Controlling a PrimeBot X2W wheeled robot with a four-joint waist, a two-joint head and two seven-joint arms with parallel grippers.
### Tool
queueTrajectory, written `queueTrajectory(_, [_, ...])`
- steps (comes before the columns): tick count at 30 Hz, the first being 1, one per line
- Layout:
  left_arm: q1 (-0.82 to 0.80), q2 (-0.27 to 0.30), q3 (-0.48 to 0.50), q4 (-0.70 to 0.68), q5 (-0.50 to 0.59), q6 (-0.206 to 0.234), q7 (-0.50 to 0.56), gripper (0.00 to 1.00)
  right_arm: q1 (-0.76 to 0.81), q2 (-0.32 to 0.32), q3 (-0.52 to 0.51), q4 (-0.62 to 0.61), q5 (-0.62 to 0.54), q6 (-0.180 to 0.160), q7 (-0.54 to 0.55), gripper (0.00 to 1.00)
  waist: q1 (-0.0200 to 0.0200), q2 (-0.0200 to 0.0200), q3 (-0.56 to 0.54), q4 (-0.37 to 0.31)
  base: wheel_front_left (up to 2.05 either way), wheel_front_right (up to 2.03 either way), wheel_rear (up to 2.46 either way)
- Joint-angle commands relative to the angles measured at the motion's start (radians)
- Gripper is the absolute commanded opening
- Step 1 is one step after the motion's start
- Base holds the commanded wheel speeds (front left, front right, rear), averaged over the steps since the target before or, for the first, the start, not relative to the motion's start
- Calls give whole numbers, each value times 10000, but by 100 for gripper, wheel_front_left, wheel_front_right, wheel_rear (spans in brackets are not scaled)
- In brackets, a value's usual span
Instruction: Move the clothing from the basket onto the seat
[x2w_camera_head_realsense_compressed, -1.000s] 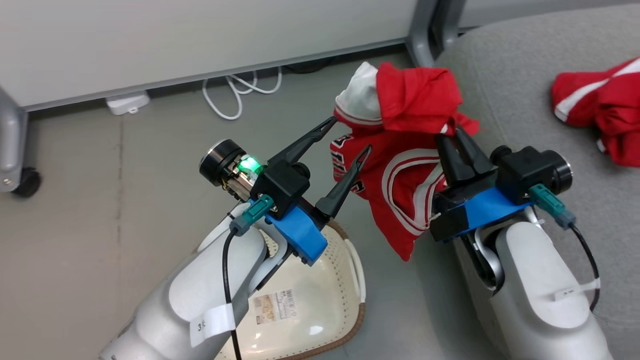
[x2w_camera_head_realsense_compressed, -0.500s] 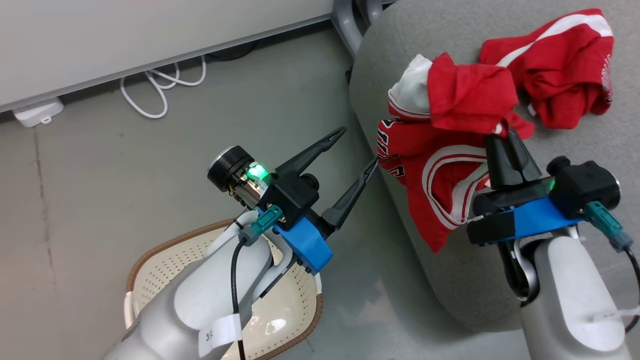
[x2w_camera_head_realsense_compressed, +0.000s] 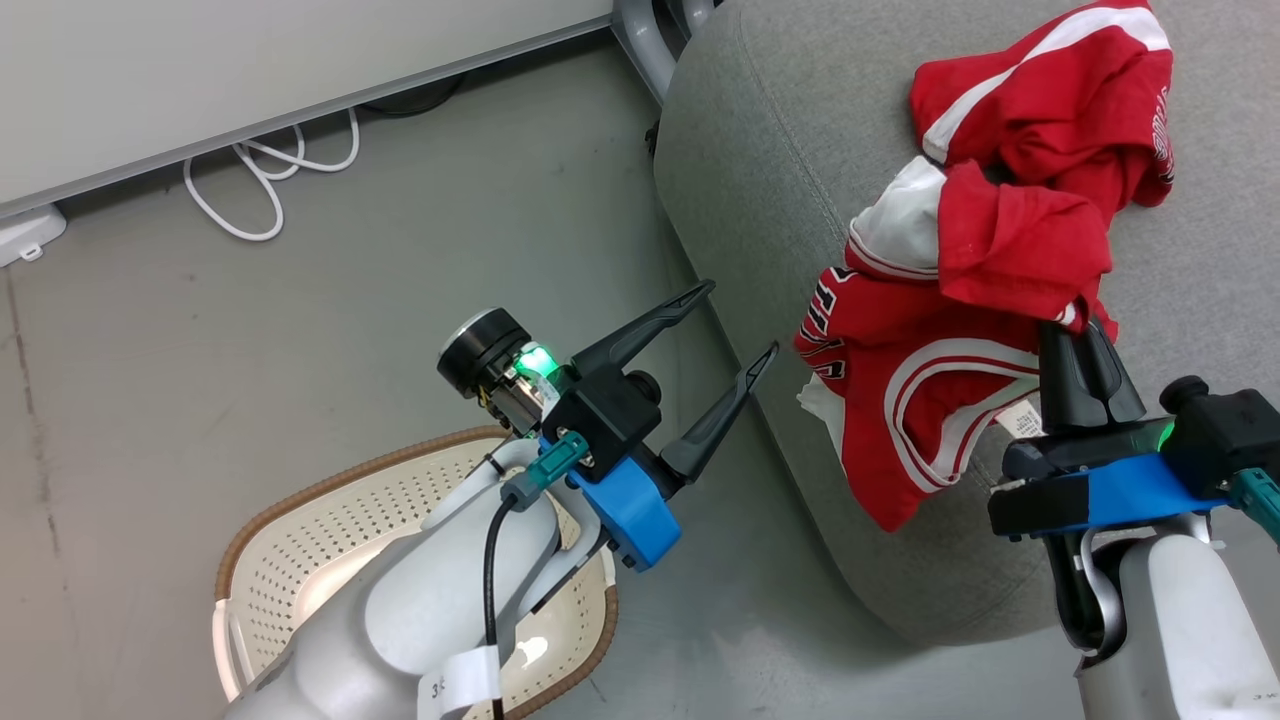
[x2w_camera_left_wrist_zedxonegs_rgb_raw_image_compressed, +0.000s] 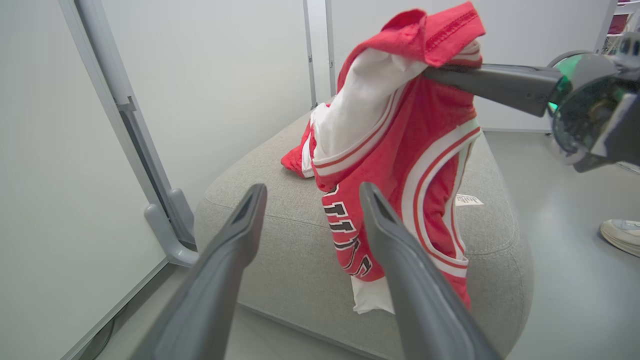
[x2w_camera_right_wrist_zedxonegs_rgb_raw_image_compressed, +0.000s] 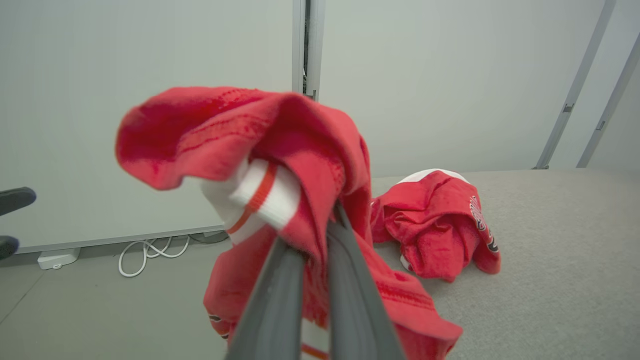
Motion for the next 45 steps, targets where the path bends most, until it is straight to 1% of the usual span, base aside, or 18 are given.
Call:
queueTrajectory(1, [25, 54, -10, 15, -40, -11, -26, 100, 82, 13, -13, -63, 1, 1, -4, 0, 0, -1, -3, -10, 0, 0, 0])
queueTrajectory(5, [-91, 91, 57, -2, -52, -11, -26, 100, -107, 13, 95, -22, 54, 1, -4, 0, 0, -1, -1, -33, 0, 0, 0])
queueTrajectory(10, [-268, 141, 190, -125, 34, -11, -26, 100, -836, 13, 214, -160, 83, 1, -4, 0, 0, -1, 224, 52, 0, 0, 0])
queueTrajectory(13, [-461, 221, 245, -213, 110, -11, -26, 100, -1590, 13, 138, -257, -79, 1, -4, 0, 0, -1, 559, 146, 0, 0, 0])
queueTrajectory(17, [-769, 320, 215, -298, 212, -11, -26, 100, -3017, -69, -145, -486, -535, 1, -4, 0, 0, -1, 1222, 311, 0, 0, 0])
queueTrajectory(20, [-1076, 436, 116, -311, 266, -12, -24, 100, -4173, -397, -701, -715, -698, -1, -4, 0, 0, -1, 1840, 461, 0, 0, 0])
queueTrajectory(22, [-1322, 505, 6, -317, 310, -12, -10, 100, -5011, -761, -1251, -845, -760, -1, -4, 0, 0, -1, 2271, 585, 0, 0, 0])
queueTrajectory(25, [-1700, 595, -125, -377, 331, -12, 21, 100, -6105, -1402, -2268, -940, -746, 1, -1, 0, 0, -1, 2909, 765, 0, 0, 0])
queueTrajectory(28, [-2032, 704, -216, -456, 387, -12, 64, 100, -6883, -2306, -3136, -866, -881, -1, 1, 0, 0, -1, 3462, 895, 0, 0, 0])
queueTrajectory(31, [-2291, 810, -229, -546, 413, -12, 97, 100, -7286, -3149, -3942, -539, -751, 1, 2, 0, 0, -1, 3935, 949, 0, 0, 0])
queueTrajectory(34, [-2491, 894, -254, -669, 479, -12, 136, 100, -7375, -3772, -4507, 115, -736, 1, 1, 0, 0, -1, 4339, 986, 0, 0, 0])
queueTrajectory(35, [-2556, 939, -243, -699, 486, -12, 160, 100, -7327, -3867, -4666, 381, -751, -1, 2, 0, 0, -1, 4462, 984, 0, 0, 0])
queueTrajectory(39, [-2691, 1049, -262, -797, 497, -11, 198, 100, -6857, -4004, -5000, 1510, -1059, -1, 1, 0, 0, -1, 4816, 988, 0, 0, 0])
queueTrajectory(41, [-2760, 1088, -279, -848, 514, -10, 212, 100, -6591, -3817, -5259, 2185, -1085, -1, 2, 0, 0, -1, 4958, 1000, 0, 0, 0])
queueTrajectory(45, [-2819, 1107, -365, -884, 522, -10, 208, 100, -6228, -3556, -5292, 3283, -1215, -1, -4, 0, 0, -1, 5114, 1044, 0, 0, 0])
